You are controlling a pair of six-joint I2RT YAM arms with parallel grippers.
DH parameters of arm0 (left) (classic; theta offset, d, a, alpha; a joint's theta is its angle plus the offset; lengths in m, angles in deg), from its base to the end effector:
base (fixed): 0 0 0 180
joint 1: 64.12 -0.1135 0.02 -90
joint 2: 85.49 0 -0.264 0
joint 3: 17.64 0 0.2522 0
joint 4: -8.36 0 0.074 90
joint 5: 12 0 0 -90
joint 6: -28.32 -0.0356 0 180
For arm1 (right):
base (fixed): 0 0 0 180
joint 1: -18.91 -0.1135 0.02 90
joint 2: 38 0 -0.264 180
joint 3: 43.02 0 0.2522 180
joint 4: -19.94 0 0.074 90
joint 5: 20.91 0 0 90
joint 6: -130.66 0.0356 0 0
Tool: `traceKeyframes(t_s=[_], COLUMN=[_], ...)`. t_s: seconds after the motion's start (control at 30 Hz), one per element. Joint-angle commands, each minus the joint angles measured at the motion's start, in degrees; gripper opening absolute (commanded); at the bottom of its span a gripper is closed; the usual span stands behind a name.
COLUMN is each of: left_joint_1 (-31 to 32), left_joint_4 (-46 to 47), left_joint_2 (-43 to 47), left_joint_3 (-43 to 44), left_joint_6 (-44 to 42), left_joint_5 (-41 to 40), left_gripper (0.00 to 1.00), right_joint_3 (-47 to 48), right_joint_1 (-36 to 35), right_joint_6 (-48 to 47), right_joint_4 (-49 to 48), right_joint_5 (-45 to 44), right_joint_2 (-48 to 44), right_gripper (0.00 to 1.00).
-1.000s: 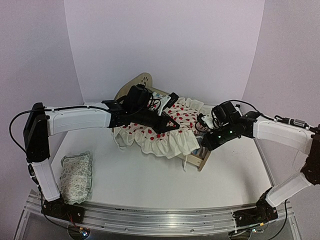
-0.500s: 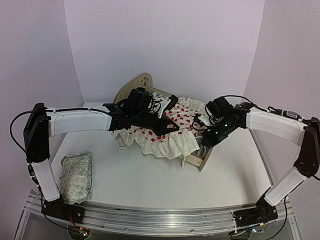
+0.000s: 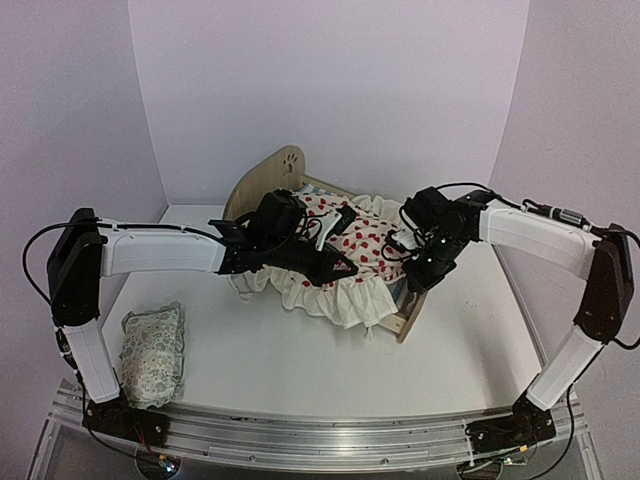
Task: Set up the pet bed
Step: Cross the right ropes of the mattress closest to the robot.
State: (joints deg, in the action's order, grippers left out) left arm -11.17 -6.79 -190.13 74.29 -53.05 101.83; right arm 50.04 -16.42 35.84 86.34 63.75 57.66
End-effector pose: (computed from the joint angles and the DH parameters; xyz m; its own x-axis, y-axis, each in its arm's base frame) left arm 0.2458 -0.3494 0.2636 -0.4202 0.3288 -0.8458 0.8923 0.3190 -0.3193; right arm 0.2770 0.1923 0.2626 -0.7129 -0.6078 -0.3498 -0.6106 0.7833 -0.1167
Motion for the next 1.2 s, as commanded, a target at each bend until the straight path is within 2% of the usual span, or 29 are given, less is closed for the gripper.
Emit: traceKeyframes(t_s=[0.0,0.13,0.23,0.37,0.83,1.17], left_joint_1=[0.2,0.2,0.1,0.1,1.2,2.4], left_joint_4=[2.1,1.7,1.7,0.1,-2.2,-3.9], left_joint_2=[3.7,3.5,2.9,2.3,-1.7,-8.7], left_joint_3=[0.3,1.0,1.7,2.2,5.4,10.0], left_joint_6=[-0.3,-0.8,-1.1,-1.4,-2.6,-1.2], left_joint_5=[-0.3,-0.5,-0.4,-0.1,2.2,1.6], left_gripper=[0.00,0.00,0.00,0.00,0.00,0.01], right_joint_3=[2.6,4.4,4.6,3.5,6.8,-0.9], right_joint_1=[0.2,0.3,0.3,0.2,0.3,0.2], right_joint_6=[1.0,1.1,0.9,0.7,1.9,10.6], right_joint_4=[4.3,4.3,4.4,4.7,8.7,8.5], right_joint_5=[-0.1,0.1,-0.8,-1.4,-1.4,-3.2], right_joint_2=[3.4,5.2,4.9,2.7,-4.5,-16.5], right_gripper=[0.00,0.08,0.24,0.37,0.51,0.53])
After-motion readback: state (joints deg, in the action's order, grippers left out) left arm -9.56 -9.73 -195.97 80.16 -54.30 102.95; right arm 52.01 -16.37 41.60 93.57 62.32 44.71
